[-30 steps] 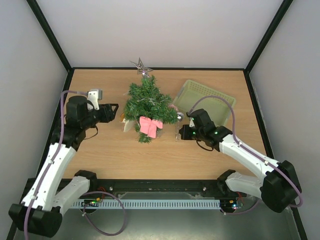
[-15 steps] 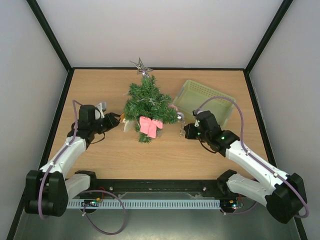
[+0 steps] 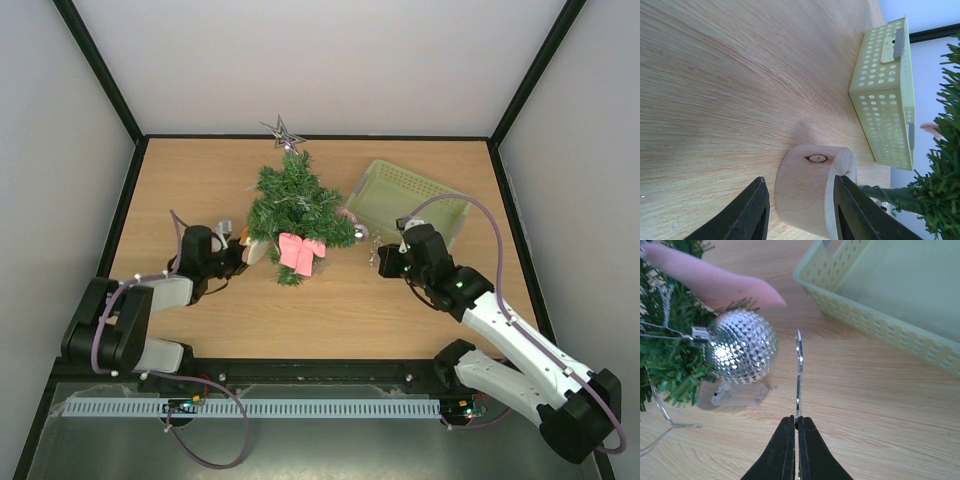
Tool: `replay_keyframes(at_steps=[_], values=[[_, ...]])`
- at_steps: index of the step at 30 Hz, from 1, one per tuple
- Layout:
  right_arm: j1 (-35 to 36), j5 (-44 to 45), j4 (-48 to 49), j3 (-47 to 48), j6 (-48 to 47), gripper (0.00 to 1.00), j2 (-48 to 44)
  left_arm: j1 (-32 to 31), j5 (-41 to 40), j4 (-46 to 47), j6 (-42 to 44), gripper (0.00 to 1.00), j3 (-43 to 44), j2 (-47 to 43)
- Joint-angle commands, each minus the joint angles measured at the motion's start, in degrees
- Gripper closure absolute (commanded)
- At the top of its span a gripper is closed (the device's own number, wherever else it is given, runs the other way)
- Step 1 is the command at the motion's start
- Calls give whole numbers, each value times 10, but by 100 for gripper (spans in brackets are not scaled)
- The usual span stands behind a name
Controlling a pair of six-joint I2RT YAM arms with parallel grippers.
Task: Decorate the small christmas tree
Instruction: Place the decoration item on the Christmas tree.
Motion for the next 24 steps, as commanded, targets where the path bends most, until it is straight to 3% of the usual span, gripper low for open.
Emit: replay_keyframes(at_steps=[1,15,24], values=[[2,27,-15,29,-12,98,-16,-16,5,141,-43,63,-15,48],[2,42,-37,66,-18,98,-32,-87,16,411,-188,69,-52,239],[2,40,-42,71,-20,98,-47,-149,-25,379,-196,71,-57,226]])
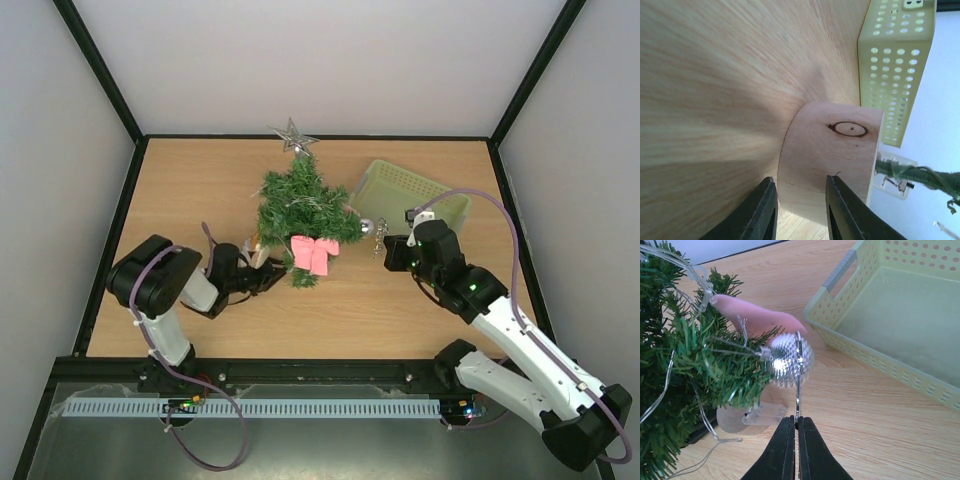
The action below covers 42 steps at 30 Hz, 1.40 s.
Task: Decorate the small christmas tree
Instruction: Place the decoration item on the Christmas tree.
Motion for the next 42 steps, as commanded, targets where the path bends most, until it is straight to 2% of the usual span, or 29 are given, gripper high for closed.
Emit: replay_keyframes(at_steps=[1,10,15,18,23,27,34,38,42], values=[[2,12,-17,22,-7,98,-14,-29,-25,40,-13,71,-10,-13],[2,32,-53,51,-34,98,-26,-101,-74,25,-26,71,-6,-43],[1,30,-88,79,-46,98,-35,-106,-86,20,-27,71,-16,-57],[2,-6,-110,102,-60,98,-38,-104,-104,-26,-16,71,-30,-95],[2,-93,-140,158,-88,98,-44,-89,-157,-197,37,71,-36,-223],[2,-174,-158,202,-102,98,-34,-58,-206,-356,80,68,-32,-377],[2,-247,-163,266,-97,98,-11,9,-263,-644,198,62,46,-608],[2,-300,-138,285,-90,98,7,36,-249,-737,277,56,118,-679],[2,-345,-102,302,-71,98,30,39,-173,-774,372,50,220,-690]])
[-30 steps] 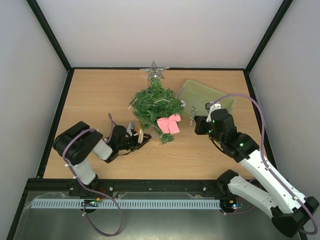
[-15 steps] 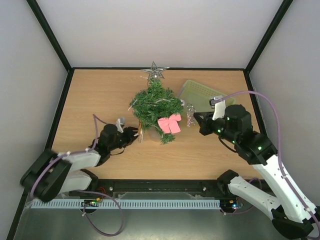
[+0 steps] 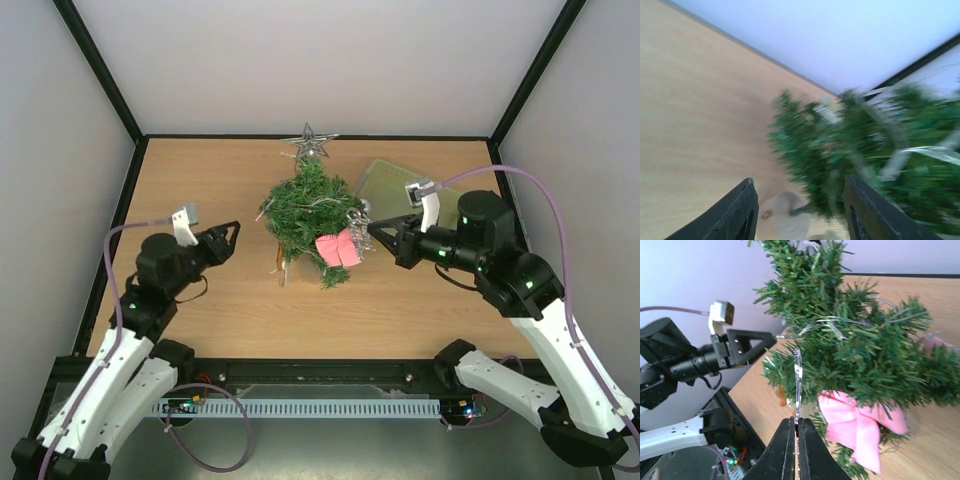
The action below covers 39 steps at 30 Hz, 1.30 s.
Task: Decorate the small christmas tree
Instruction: Place the decoration item on the Christmas tree.
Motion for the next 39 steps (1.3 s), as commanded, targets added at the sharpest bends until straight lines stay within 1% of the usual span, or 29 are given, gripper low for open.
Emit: replay_keyframes(at_steps=[1,4,8,10,14,16,20,24,25,28,30,32,37,39], values=[[2,-75,42,34,18,98,25,3,79,-93,139,50,114,-7],[5,-100,50,54,20,98,51,3,125,-123,189,49,195,1],[27,-96,48,77,6,98,85,3,190,-135,222,48,269,14],[41,-99,52,86,4,98,103,3,249,-118,220,48,287,21],[82,-108,81,97,9,98,134,2,386,-29,170,49,278,33],[103,-108,107,97,18,98,144,2,424,8,147,51,267,36],[132,-115,152,92,35,98,156,2,446,19,143,53,256,49],[162,-101,159,95,31,98,174,2,475,41,120,59,231,74],[168,-99,159,97,30,98,178,2,475,49,114,59,228,73],[177,-96,160,102,32,98,187,1,480,109,74,57,213,57],[179,-101,166,102,35,98,189,0,482,117,63,56,213,59],[180,-108,175,102,38,98,190,1,490,113,66,58,213,70],[182,-111,184,96,39,98,191,-1,498,137,47,67,203,71],[181,-112,190,93,43,98,191,-2,502,145,42,74,202,70]])
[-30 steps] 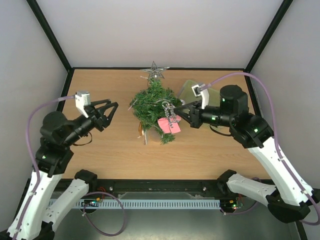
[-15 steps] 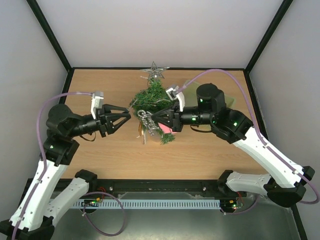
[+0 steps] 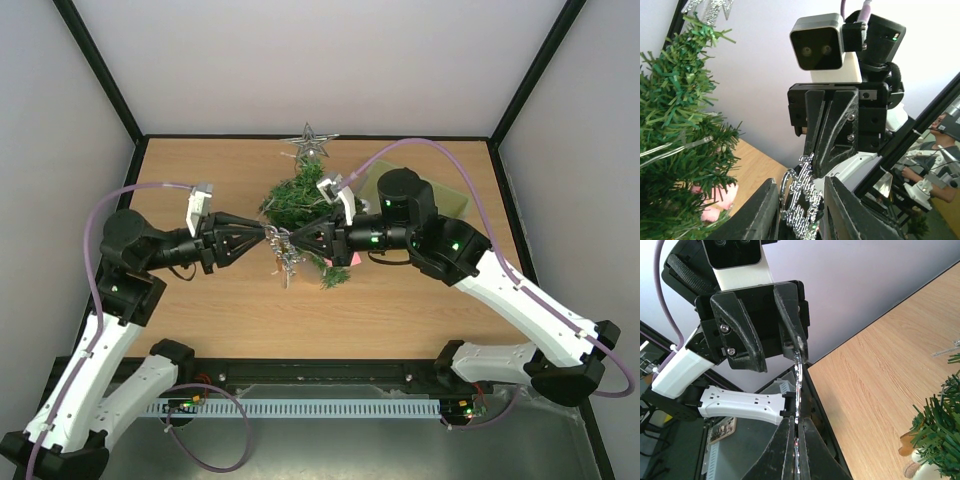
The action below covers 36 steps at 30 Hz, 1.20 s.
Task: Decorate the small christmas tree
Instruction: Place the decoration item on the Christmas tree.
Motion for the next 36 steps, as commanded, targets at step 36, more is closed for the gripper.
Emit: replay_keyframes(at_steps=[36], values=[[4,40,206,-158,122,74,-91,8,7,320,-226,98,-75,22]])
